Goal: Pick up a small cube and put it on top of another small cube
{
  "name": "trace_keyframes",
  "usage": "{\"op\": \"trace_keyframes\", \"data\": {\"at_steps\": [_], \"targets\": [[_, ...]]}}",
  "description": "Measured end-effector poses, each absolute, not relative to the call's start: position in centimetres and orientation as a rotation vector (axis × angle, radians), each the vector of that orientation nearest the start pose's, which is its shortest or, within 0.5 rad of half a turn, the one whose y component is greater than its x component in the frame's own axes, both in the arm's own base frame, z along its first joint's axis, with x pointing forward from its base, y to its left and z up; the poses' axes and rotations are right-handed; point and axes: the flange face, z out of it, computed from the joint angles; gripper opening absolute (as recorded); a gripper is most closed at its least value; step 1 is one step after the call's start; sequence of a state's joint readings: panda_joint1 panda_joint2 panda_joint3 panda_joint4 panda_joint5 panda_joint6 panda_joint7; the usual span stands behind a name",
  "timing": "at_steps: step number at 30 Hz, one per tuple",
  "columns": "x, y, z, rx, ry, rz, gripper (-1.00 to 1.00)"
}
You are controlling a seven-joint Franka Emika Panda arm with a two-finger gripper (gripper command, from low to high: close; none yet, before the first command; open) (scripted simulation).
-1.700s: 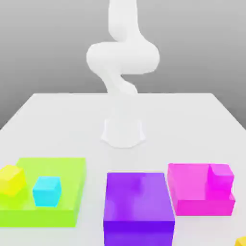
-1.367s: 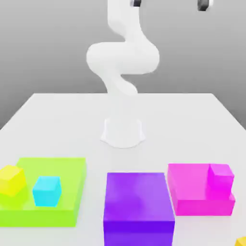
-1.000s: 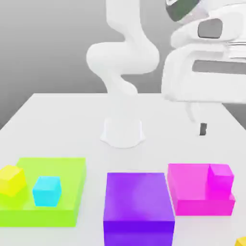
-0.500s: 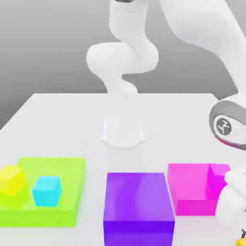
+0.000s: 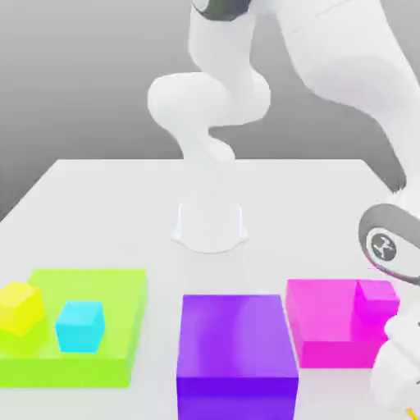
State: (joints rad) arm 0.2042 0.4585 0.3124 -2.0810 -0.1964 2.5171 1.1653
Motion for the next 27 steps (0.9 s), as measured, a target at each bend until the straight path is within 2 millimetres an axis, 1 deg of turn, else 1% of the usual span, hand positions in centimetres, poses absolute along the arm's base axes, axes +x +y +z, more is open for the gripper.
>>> {"op": "trace_keyframes", "data": {"at_steps": [4,7,11,14,17,18,20,23,24,27], "targets": [[47.8,29.4,25.4,-2.962,0.902,0.039,-1.00],[45.1,29.4,27.8,-2.930,0.980,0.048,-1.00],[41.1,29.3,29.9,-2.899,1.082,0.048,-1.00],[38.2,28.7,30.8,-2.879,1.170,0.037,-1.00],[35.6,27.5,31.1,-2.853,1.284,0.015,-1.00],[35.2,27.2,30.7,-2.847,1.313,0.007,-1.00],[35.0,26.9,29.2,-2.843,1.338,-0.004,-1.00],[35.0,26.7,26.1,-2.840,1.347,-0.007,-1.00],[34.9,26.7,25.1,-2.839,1.347,-0.004,1.00],[35.0,26.5,25.1,-2.836,1.353,-0.004,1.00]]}}
